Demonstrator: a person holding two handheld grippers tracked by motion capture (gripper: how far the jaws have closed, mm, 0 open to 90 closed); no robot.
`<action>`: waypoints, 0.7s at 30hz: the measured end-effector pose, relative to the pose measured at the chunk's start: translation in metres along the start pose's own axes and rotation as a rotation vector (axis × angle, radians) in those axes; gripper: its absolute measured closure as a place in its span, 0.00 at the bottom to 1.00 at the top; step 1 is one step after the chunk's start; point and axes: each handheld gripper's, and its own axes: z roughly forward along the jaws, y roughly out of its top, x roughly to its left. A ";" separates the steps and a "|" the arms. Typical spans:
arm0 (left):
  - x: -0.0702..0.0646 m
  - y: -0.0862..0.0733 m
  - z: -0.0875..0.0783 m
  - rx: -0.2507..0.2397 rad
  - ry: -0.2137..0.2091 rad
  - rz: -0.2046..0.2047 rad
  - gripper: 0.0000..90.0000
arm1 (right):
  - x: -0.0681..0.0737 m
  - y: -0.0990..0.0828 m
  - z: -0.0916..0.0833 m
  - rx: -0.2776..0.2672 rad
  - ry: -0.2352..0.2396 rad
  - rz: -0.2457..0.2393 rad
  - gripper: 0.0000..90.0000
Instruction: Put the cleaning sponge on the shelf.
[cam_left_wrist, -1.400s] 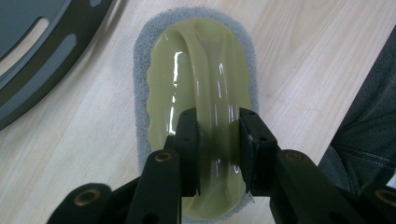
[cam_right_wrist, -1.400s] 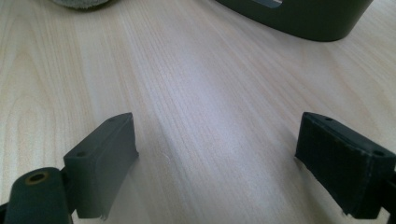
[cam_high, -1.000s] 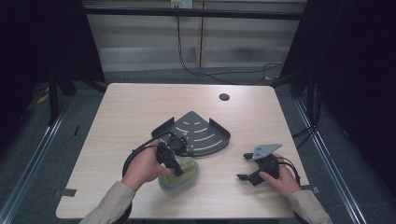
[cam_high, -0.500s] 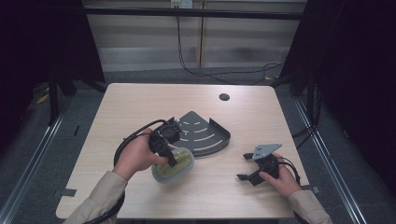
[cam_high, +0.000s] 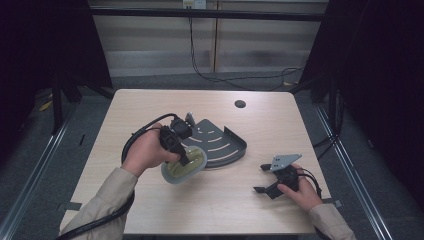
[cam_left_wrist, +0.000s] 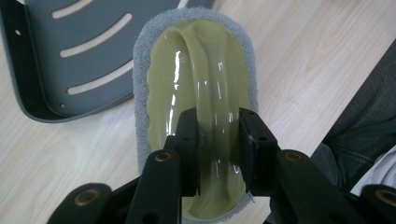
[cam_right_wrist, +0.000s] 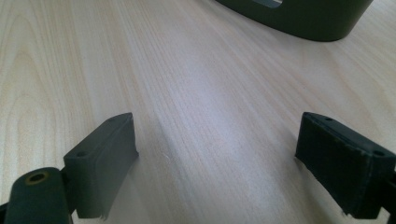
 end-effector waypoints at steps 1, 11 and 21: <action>0.001 0.001 -0.001 -0.002 0.002 -0.007 0.79 | 0.000 0.000 0.000 0.000 0.000 0.000 0.13; 0.021 0.014 -0.005 -0.008 0.009 -0.048 0.79 | 0.000 0.000 0.000 0.001 0.002 0.000 0.13; 0.035 0.025 -0.003 -0.010 0.019 -0.078 0.79 | 0.000 0.000 0.000 0.001 0.002 0.000 0.13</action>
